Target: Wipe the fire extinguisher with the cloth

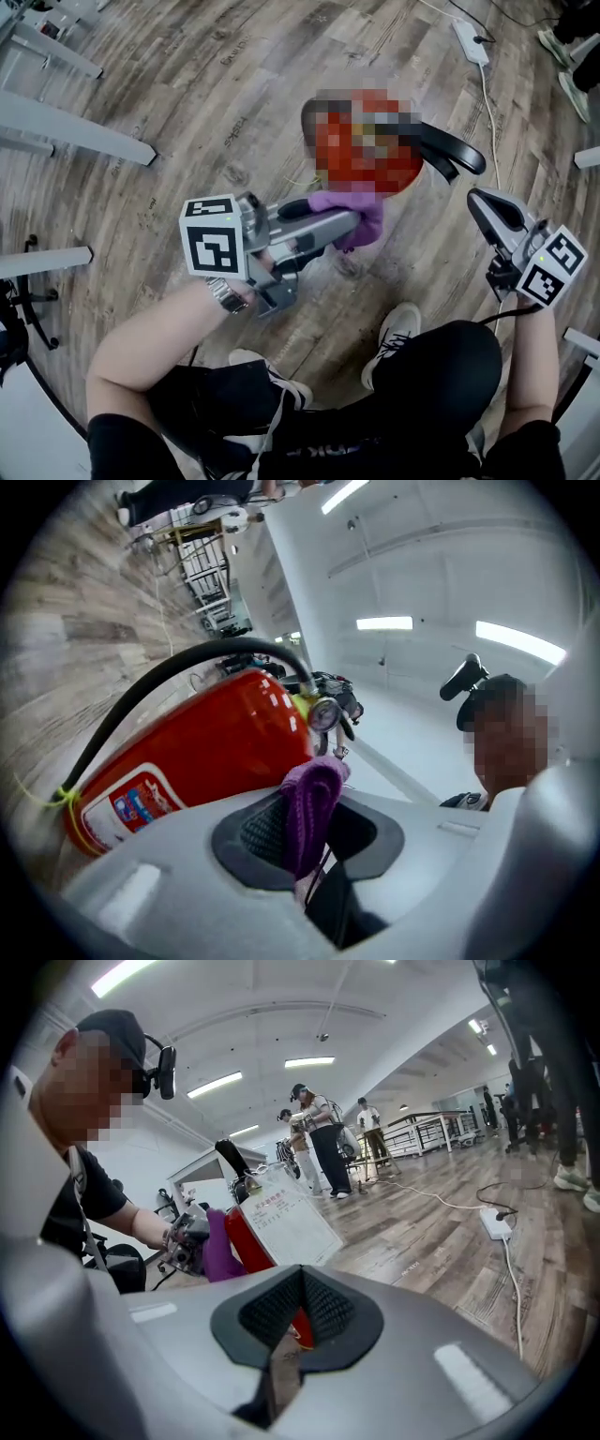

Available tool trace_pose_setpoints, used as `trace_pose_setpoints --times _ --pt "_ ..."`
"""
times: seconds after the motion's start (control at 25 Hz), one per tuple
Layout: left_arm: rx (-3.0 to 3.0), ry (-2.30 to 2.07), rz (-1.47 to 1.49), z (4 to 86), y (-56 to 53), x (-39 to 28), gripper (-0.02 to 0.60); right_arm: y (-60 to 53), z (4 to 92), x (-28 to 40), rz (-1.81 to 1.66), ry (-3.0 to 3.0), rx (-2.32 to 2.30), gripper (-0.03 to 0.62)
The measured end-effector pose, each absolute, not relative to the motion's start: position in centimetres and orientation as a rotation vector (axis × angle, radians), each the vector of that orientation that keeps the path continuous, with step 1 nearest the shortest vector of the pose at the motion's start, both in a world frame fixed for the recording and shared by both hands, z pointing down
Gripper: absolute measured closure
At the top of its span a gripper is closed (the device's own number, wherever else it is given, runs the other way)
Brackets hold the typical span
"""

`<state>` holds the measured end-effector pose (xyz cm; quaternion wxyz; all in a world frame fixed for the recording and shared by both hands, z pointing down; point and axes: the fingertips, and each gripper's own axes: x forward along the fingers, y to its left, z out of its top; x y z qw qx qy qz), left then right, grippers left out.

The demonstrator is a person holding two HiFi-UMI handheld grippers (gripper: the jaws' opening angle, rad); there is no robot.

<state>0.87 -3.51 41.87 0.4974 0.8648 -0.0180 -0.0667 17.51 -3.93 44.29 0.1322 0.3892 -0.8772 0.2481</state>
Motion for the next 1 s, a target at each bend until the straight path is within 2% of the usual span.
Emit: trace_pose_setpoints --times 0.2,0.48,0.6,0.8,1.0 --pt "1.959 -0.168 -0.027 50.9 -2.8 1.6 0.511 -3.4 46.3 19.0 0.783 -2.511 1.155 0.589" --pt "1.757 -0.334 0.278 70.5 -1.4 1.6 0.511 -3.1 49.9 19.5 0.873 -2.473 1.137 0.589" --pt "1.686 -0.421 0.334 76.5 -1.4 1.1 0.509 -2.9 51.4 19.5 0.908 -2.454 1.113 0.59" --pt "1.653 -0.441 0.359 78.5 -1.2 1.1 0.511 -2.1 52.0 19.6 0.937 -2.437 1.107 0.589" --pt "1.631 -0.387 0.249 74.3 -0.9 1.7 0.511 -1.9 51.3 19.6 0.921 -2.444 1.131 0.589"
